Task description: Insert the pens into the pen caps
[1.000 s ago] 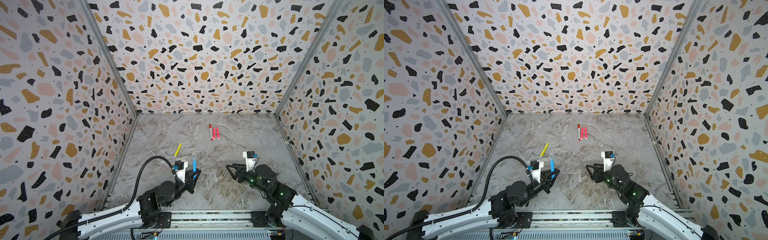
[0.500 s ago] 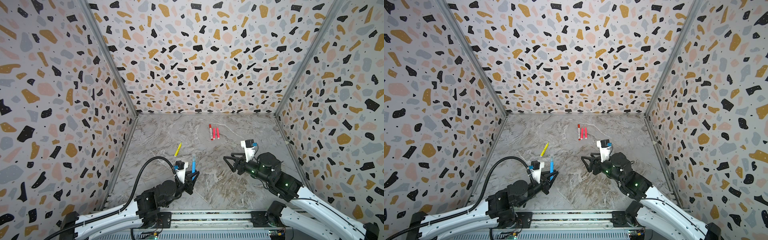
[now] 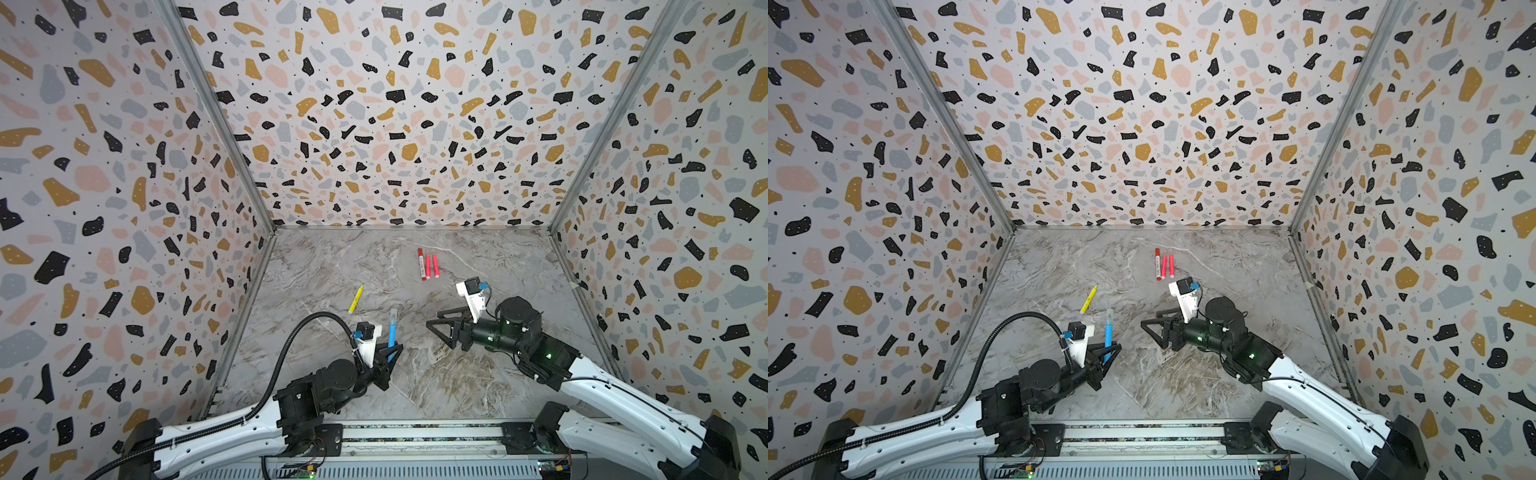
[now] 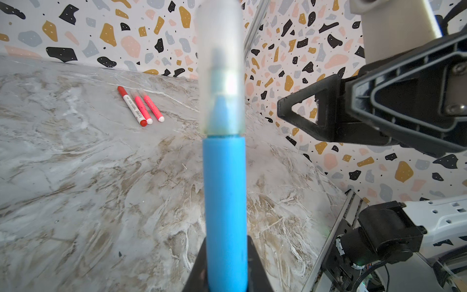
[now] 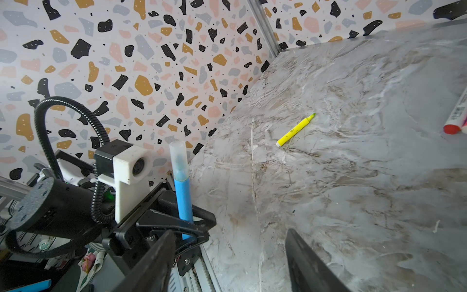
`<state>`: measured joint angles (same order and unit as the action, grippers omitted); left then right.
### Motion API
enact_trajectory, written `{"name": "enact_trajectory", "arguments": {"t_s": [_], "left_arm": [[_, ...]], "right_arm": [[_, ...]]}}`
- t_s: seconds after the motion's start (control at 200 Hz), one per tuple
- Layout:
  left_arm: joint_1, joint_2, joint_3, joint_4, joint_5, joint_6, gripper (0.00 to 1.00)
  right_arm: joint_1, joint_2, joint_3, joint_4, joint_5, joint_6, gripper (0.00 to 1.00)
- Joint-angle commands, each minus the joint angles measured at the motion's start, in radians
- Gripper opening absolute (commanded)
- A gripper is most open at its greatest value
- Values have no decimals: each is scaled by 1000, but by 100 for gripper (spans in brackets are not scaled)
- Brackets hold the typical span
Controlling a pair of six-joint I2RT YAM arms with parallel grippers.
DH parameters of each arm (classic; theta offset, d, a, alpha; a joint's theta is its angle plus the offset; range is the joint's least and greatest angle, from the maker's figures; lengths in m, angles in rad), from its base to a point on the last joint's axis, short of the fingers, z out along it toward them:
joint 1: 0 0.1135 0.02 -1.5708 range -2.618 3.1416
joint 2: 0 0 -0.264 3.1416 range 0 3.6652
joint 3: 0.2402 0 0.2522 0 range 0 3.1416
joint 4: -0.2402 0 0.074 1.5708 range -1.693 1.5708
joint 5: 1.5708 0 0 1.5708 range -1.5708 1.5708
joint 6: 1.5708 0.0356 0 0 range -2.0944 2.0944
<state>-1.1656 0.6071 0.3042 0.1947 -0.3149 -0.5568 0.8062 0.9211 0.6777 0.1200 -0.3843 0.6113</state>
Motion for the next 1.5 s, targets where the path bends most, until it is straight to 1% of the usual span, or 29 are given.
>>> {"name": "enact_trajectory", "arguments": {"t_s": [0.0,0.175,0.37,0.471,0.676,0.796,0.926,1.207,1.492], "left_arm": [[4,1,-48,136,22,23,0],[5,17,-131,260,30,14,0],[4,18,-156,276,27,12,0],[5,13,-162,285,25,7,0],[4,42,-164,317,37,11,0],[5,83,-169,368,45,4,0],[5,121,-168,393,53,6,0],[4,129,-188,419,36,-2,0],[4,144,-183,424,45,5,0]], "right_arm": [[-1,21,57,66,-53,7,70],[-1,33,73,70,-35,-2,70],[-1,107,125,43,-37,-16,69],[-1,143,132,58,-42,-13,69],[2,166,107,132,-54,-11,68],[2,185,123,119,-73,-28,68],[2,191,116,131,-62,-46,68],[4,263,146,160,-90,-48,66],[62,325,162,220,-77,-22,63]]}}
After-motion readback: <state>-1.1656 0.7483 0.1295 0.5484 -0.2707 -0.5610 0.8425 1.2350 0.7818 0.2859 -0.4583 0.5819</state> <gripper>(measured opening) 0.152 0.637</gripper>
